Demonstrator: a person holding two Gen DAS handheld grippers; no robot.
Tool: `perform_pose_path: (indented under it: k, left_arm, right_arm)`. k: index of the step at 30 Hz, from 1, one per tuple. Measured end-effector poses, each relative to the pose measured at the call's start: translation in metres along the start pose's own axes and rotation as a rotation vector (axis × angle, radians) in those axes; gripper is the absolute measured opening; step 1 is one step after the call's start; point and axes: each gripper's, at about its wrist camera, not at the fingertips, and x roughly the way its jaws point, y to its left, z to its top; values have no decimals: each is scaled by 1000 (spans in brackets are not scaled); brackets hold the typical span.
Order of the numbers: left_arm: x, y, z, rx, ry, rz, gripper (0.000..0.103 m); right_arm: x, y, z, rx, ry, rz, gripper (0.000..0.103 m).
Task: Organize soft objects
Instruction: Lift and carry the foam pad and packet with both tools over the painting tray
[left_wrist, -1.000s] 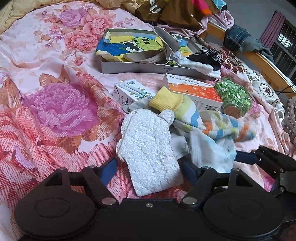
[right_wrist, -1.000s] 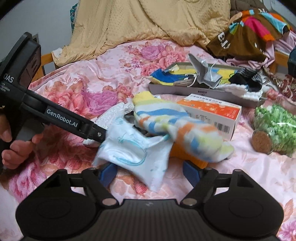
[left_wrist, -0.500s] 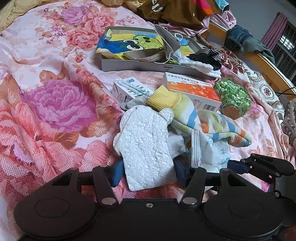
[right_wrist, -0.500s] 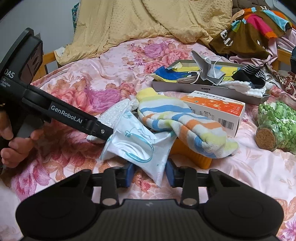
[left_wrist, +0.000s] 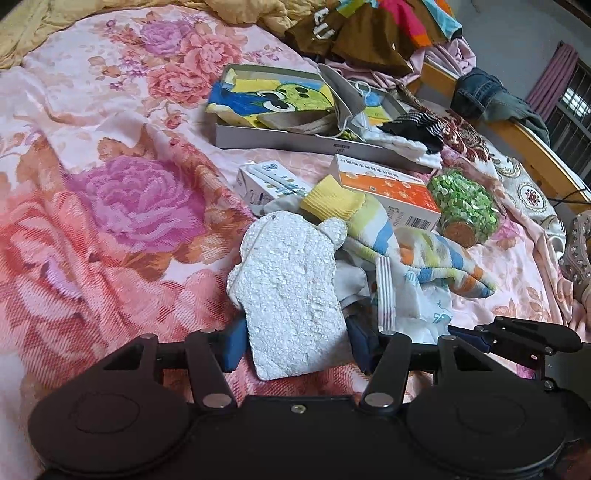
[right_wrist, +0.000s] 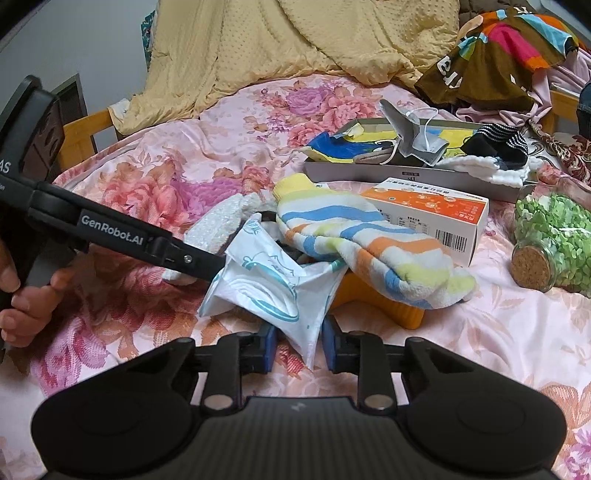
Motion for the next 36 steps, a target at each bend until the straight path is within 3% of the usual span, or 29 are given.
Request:
perform_pose_path:
  k: [24,36]
  left_arm:
    - [-47,16,-17,-79,-111,57,58]
    - [-44,6,10,-34,-165,49,58]
  right_arm:
    - [-32,15,3,31,-78,81,26]
    - [-44,-3,31,53,-167,63,26]
